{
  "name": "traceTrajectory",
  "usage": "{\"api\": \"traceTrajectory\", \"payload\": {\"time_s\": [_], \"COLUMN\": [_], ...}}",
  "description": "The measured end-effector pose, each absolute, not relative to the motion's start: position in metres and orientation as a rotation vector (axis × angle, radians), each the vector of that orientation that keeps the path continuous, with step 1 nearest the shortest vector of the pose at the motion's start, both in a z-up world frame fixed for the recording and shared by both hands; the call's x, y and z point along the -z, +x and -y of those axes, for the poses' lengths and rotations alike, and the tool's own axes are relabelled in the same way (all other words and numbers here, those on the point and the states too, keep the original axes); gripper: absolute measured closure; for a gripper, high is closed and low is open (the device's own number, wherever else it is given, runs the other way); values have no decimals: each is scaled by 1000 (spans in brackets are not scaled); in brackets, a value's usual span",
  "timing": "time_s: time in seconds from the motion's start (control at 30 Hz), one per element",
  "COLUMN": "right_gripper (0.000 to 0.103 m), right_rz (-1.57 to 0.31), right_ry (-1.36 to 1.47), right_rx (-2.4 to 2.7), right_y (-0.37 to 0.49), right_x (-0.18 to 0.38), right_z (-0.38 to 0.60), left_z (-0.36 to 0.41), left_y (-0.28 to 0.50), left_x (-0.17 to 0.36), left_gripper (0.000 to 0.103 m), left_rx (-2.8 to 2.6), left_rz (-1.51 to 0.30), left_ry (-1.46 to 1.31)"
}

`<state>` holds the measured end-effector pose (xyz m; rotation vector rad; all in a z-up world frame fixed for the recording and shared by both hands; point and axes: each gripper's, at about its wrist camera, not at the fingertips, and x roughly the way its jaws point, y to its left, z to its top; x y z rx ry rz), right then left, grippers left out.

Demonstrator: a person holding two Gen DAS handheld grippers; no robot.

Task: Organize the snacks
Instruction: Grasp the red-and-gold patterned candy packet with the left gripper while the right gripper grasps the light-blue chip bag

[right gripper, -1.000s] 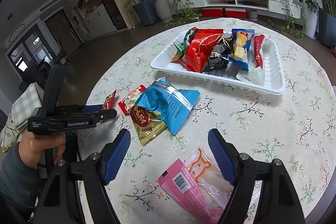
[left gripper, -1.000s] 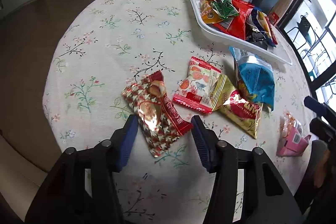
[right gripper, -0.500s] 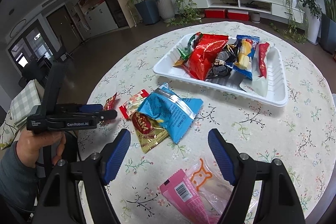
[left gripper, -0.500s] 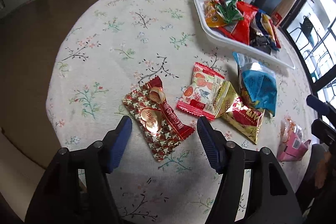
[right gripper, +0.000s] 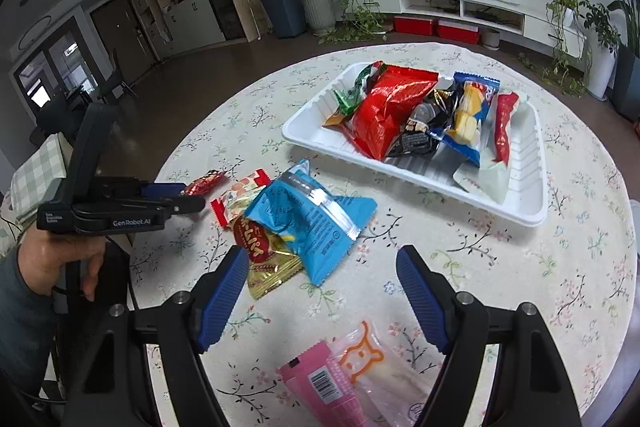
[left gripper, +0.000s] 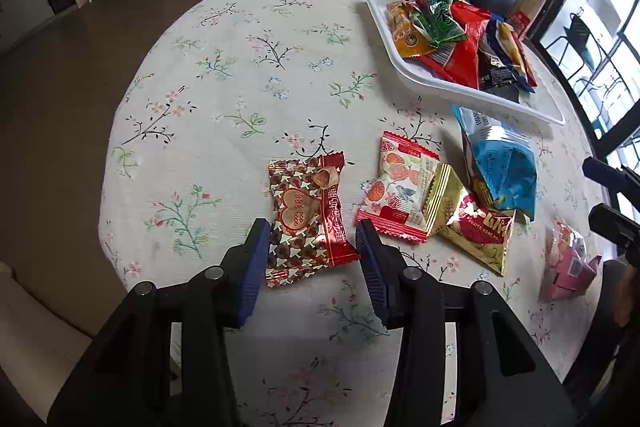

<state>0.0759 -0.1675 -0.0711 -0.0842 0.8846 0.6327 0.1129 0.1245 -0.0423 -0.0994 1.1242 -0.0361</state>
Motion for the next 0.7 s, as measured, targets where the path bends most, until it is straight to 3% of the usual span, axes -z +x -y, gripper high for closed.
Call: {"api": "traceTrajectory", "payload": {"time_s": [0.07,0.33,0.37,0.43,0.7], "right_gripper": [24,24,24,24,25], "right_rz": [-889,-902,-903,-905,-886], "right_ry": [-85,-106,-109,-121,-206], "right_rx": [-632,-640,-640,-644,-697], "right_y": [79,86,86,88,95], "right_x": [70,76,76,78,77], "right_z": [168,159,158,156,146], "left_z": [-122,-126,-127,-128,-124], "left_y": [115,127,128,130,125], "left_x": [43,52,52,51,50], "left_gripper": [46,46,49,70,78], "left_rx": [30,18,28,41,93], "left_rz": [-1138,-1147,-1144,-1137,-1121], "left_ry": [-74,-67,-73,-53,3]}}
